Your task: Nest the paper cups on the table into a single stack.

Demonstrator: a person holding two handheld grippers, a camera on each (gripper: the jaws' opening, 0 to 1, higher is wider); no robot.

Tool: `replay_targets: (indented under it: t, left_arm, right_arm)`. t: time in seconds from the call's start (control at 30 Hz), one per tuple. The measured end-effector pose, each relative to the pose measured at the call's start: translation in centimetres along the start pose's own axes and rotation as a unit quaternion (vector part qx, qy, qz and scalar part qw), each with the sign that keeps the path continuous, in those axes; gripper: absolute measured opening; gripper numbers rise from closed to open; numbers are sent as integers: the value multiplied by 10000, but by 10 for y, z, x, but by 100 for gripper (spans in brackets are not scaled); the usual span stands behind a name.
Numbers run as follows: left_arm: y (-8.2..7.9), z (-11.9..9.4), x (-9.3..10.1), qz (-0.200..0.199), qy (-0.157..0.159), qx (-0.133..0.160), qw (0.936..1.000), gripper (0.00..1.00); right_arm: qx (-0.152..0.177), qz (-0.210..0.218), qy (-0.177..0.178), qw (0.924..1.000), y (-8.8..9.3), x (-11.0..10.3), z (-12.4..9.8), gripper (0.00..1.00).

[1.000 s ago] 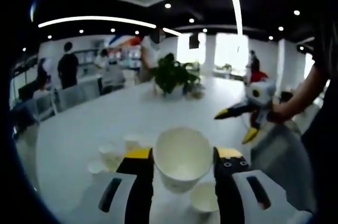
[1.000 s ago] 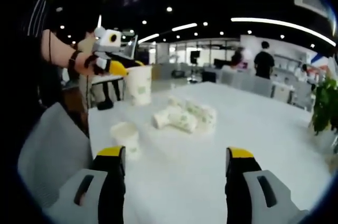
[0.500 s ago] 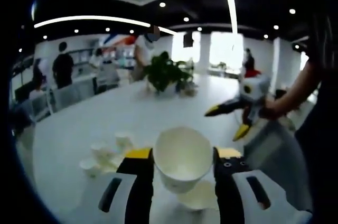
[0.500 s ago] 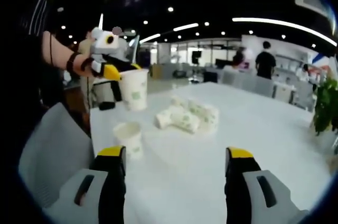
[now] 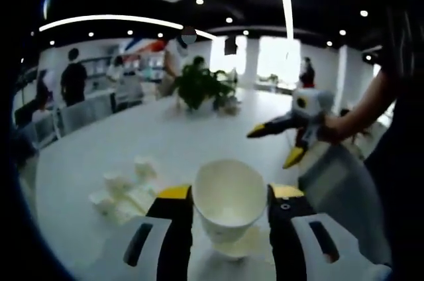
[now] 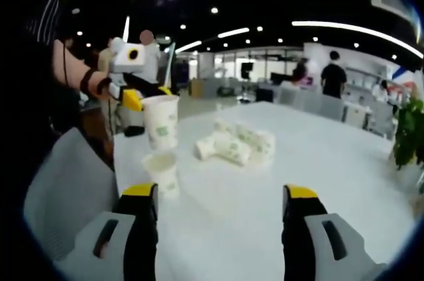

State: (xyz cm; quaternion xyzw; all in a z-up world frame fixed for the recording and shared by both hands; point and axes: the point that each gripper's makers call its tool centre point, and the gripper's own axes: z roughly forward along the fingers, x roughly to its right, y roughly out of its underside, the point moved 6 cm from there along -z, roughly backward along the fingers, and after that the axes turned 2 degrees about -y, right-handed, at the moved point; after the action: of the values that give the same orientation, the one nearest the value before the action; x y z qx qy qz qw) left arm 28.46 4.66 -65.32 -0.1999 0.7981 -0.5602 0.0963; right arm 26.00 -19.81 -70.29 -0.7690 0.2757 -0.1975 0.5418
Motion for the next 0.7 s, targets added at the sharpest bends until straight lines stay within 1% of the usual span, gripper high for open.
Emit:
replay_targets:
  t: [0.43,0.57,0.63,0.7]
  left_arm:
    - [15,4,6,-163,72,-79,9998,42]
    - [18,7,10,-117,95,-92,9998,42]
    - [20,10,11,-112,94,-97,9998,42]
    - [24,12,12,-119,126,-158,9997,42]
  right_arm:
    - [-26,63,24,10000,1,2,-3,73]
    - [-20,62,25,10000,1,2,-3,73]
    - [19,154,-13,9999,1,1,-3,73]
    - [-31,121,-21,9999,2,1,-3,72]
